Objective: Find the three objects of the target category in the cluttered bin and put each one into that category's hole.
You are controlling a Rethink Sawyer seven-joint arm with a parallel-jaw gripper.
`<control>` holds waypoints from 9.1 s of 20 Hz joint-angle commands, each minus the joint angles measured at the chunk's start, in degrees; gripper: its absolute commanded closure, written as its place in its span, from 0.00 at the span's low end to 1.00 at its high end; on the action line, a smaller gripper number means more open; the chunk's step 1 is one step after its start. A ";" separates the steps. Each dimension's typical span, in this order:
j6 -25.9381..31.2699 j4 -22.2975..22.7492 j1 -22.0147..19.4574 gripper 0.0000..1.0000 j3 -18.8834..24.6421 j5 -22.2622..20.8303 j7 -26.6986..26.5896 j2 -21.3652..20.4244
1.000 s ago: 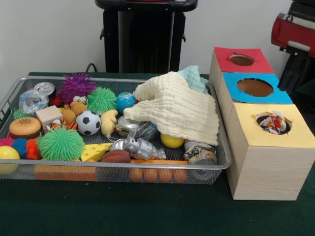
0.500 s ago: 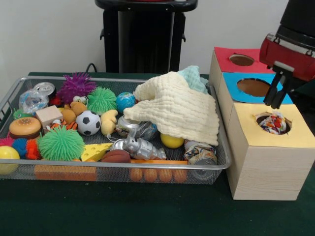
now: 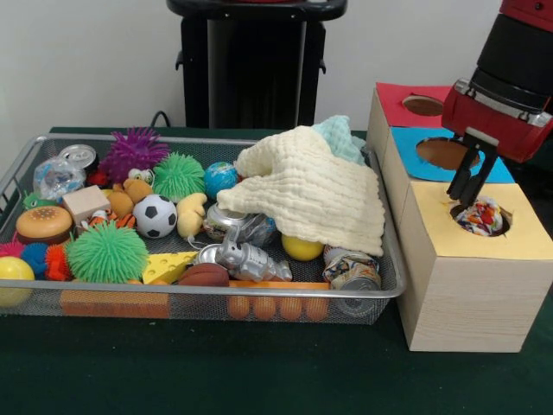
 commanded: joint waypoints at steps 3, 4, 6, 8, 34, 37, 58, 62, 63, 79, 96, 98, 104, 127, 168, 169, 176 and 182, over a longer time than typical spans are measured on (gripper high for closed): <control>-2.18 5.96 0.27 1.00 8.25 3.42 12.99 1.73; -1.55 5.99 0.53 1.00 8.14 3.65 13.24 1.49; -0.26 5.57 1.38 1.00 7.10 3.85 14.22 1.33; 0.22 5.18 1.45 1.00 7.03 4.19 14.27 1.41; -7.10 1.13 1.31 1.00 7.39 6.11 12.93 8.58; -7.41 0.91 1.07 1.00 7.73 6.11 12.57 8.74; -1.89 1.93 2.14 1.00 4.12 4.23 11.84 5.40; 0.66 1.07 2.05 1.00 3.58 4.00 11.50 4.51; 1.20 0.61 2.03 1.00 3.38 3.95 11.51 4.50; 14.37 -0.60 3.47 1.00 -0.83 1.67 9.93 -2.56; 6.42 -2.95 0.87 1.00 2.07 2.42 7.67 2.20; 5.76 -3.12 0.70 1.00 2.34 2.58 7.66 2.80; 5.69 -4.50 0.64 1.00 1.50 3.06 9.26 4.46; -0.97 -3.60 0.51 1.00 5.66 6.88 12.00 9.39; 10.93 -4.08 -5.16 1.00 1.08 -1.18 -2.42 -5.79; 10.69 -3.85 -5.90 1.00 1.61 -1.53 -3.36 -6.10; 9.73 -2.74 -8.97 1.00 4.18 -4.93 -6.85 -9.19; 11.27 -3.43 -10.08 1.00 4.62 -7.78 -6.74 -11.72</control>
